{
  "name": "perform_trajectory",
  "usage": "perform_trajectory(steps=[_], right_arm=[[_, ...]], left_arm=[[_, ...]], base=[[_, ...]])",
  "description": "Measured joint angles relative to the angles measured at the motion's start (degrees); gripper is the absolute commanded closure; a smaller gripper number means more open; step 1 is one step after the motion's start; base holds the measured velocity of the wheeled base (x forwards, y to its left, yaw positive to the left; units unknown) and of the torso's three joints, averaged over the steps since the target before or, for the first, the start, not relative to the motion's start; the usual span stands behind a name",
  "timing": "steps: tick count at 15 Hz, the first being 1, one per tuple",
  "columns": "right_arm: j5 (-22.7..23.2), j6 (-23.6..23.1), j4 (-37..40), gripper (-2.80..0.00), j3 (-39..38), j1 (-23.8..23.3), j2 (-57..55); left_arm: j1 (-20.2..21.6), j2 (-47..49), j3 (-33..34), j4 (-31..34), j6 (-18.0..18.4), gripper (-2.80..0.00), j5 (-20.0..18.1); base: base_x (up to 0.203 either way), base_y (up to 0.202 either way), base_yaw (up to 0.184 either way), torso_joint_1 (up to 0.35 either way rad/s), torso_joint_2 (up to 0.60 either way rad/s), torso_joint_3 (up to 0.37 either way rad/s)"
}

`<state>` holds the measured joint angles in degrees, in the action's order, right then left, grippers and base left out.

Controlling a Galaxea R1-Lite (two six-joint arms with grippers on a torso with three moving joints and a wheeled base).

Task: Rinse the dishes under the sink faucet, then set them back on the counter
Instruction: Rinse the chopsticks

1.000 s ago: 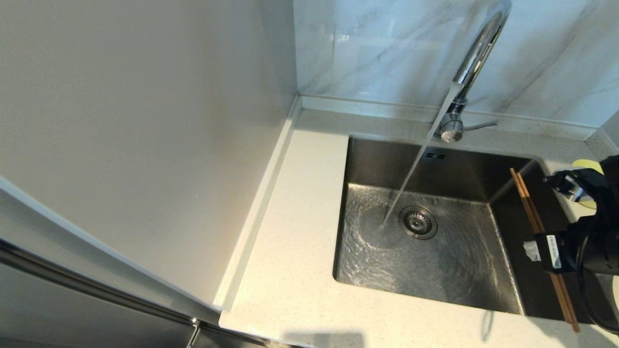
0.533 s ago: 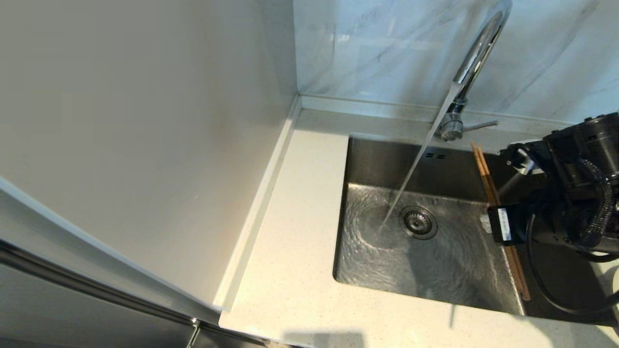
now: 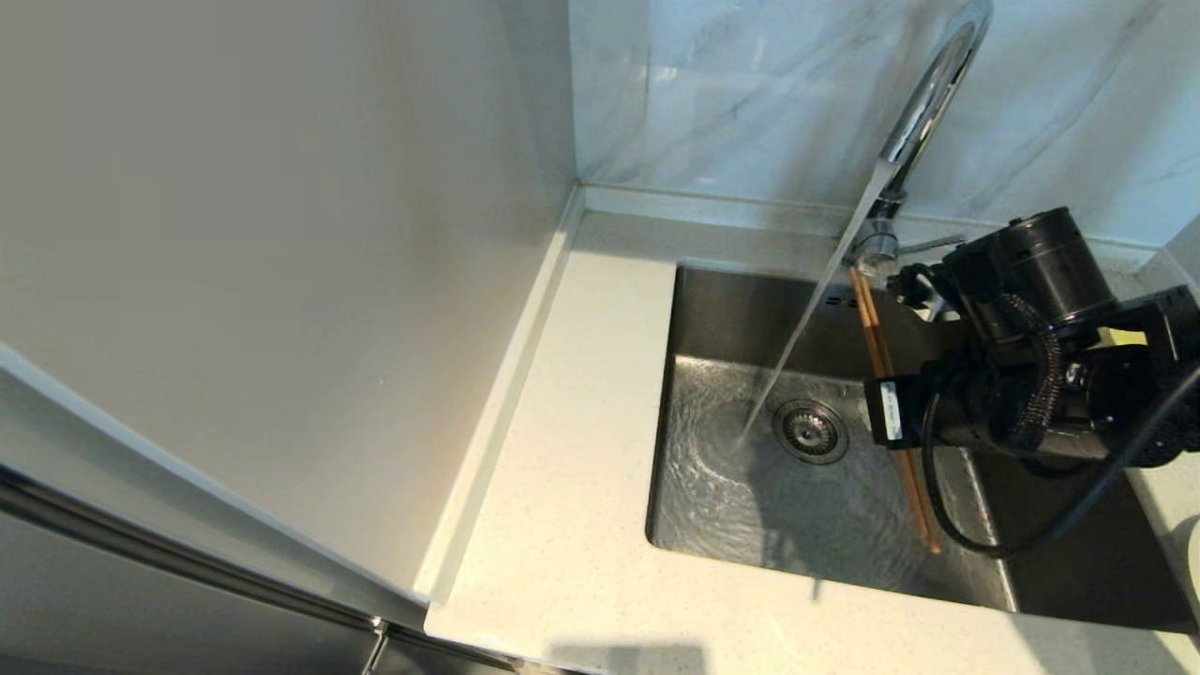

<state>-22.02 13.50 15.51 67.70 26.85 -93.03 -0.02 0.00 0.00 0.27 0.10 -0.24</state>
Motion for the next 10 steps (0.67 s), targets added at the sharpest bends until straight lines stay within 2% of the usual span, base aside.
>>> perform_trajectory(steps=[10], right_arm=[[-0.11,2.26,0.11,0.0,4.46,-0.05,-5.81]], left_arm=[[0.0,0.0,0.0,-0.01,0.0,0.0,0.0]], base=[[0.0,0.0,0.0,0.0,0.0,0.0]])
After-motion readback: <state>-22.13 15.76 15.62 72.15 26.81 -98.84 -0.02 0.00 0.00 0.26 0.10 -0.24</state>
